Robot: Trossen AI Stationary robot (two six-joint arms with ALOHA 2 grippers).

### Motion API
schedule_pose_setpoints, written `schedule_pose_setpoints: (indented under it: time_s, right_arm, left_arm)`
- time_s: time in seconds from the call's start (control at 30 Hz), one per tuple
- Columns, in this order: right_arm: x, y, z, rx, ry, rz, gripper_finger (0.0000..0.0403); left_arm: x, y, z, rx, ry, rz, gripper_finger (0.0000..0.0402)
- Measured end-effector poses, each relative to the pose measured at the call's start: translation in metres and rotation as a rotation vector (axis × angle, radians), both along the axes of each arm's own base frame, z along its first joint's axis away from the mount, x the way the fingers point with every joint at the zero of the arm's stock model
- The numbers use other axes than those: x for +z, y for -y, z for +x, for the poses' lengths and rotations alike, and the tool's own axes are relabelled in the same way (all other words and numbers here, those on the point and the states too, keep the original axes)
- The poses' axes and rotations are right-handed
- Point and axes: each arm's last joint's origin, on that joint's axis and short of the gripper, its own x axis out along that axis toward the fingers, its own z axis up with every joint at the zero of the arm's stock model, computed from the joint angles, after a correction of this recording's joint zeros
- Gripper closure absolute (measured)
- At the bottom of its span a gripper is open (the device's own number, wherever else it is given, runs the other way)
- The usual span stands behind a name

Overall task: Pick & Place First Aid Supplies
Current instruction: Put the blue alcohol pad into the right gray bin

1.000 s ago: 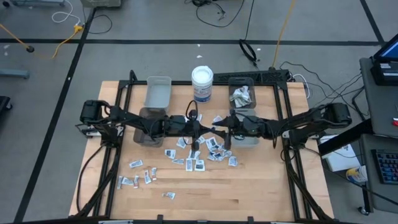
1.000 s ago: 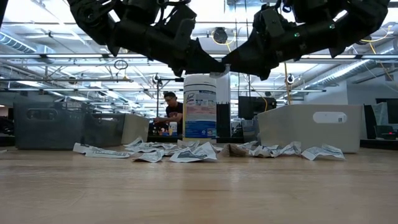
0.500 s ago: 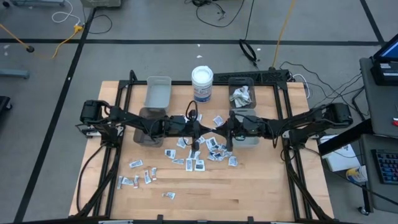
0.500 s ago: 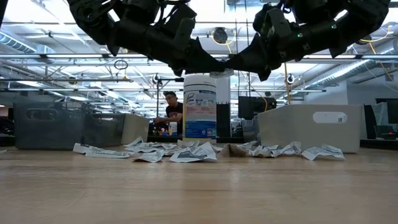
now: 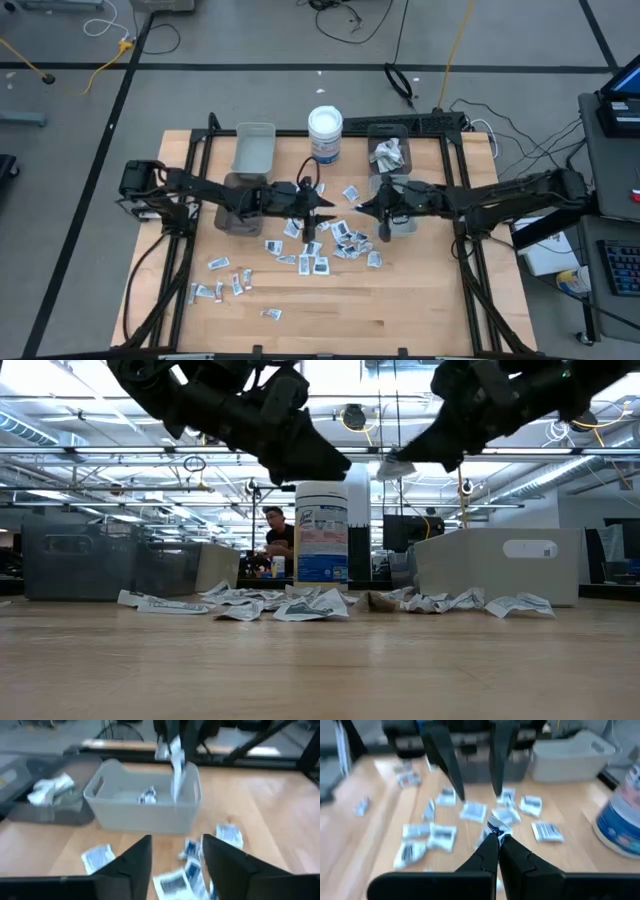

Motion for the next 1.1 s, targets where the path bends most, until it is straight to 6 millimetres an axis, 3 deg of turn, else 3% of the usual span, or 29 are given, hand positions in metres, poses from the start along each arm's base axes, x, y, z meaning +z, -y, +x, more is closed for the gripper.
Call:
schedule_pose_setpoints:
  time_s: [0.2,0.47,0.67,0.87,1.1]
  right_arm:
    - [0.026,0.008,-0.01,-0.011,-0.261,-0.046,0.0403]
    - [0.038,0.025,-0.022,-0.055,-0.578,-0.045,0.0403]
    - [0.036,0.035,-0.03,-0.08,-0.783,-0.017,0.0403]
    - [0.033,0.037,-0.026,-0.083,-0.801,-0.006,0.0403]
    - [-0.001,0.035,-0.023,-0.028,-0.812,0.046,0.0403]
  left_arm:
    - [0.003,0.001,-0.008,0.001,-0.061,-0.03,0.0178]
    - [-0.004,0.002,-0.011,-0.018,-0.147,-0.097,0.0172]
    - [-0.005,0.002,-0.012,-0.017,-0.158,-0.098,0.0172]
    - [-0.006,0.002,-0.012,-0.016,-0.163,-0.097,0.0172]
    - [-0.006,0.002,-0.012,-0.016,-0.164,-0.096,0.0172]
